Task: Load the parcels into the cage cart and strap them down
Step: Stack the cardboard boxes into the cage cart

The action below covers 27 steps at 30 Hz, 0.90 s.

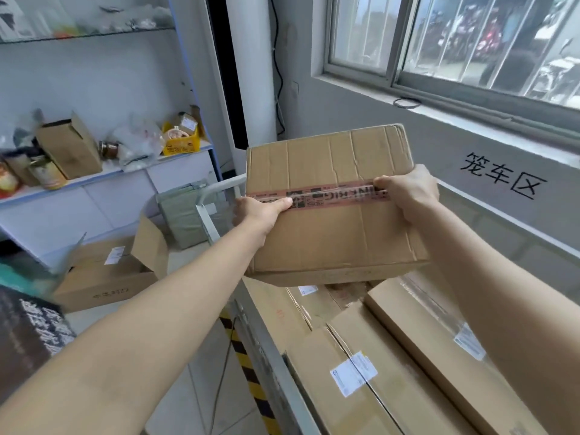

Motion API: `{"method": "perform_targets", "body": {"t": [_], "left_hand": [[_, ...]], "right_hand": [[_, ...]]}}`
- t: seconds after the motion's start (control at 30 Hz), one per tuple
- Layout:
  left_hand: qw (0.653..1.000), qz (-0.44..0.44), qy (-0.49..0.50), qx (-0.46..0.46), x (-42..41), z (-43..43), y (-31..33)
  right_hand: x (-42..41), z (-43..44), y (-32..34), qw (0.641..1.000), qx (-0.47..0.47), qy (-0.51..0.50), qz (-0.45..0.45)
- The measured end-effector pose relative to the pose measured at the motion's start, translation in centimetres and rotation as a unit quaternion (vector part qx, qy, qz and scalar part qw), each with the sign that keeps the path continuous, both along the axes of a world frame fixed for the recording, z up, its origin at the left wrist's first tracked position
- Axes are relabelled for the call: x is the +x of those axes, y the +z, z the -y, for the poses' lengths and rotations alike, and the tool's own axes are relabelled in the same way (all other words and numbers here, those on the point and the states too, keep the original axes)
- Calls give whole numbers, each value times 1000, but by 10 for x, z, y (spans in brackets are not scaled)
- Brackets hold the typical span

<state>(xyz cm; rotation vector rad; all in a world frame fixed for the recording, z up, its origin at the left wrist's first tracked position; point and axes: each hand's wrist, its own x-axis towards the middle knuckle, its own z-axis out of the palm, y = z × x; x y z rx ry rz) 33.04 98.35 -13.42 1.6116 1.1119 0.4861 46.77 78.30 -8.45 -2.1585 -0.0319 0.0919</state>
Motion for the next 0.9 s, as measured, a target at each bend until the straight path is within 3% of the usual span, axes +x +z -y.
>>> {"method": "perform_targets", "body": {"t": [0.7,0.9], "left_hand": [[971,-157,88,-157,128,-191,-187],[949,-227,52,-214,154,-243,-251]], "right_hand": [[152,-216,-200,976,-114,90,-159],[179,-263,-240,961,-145,130,-198]]}}
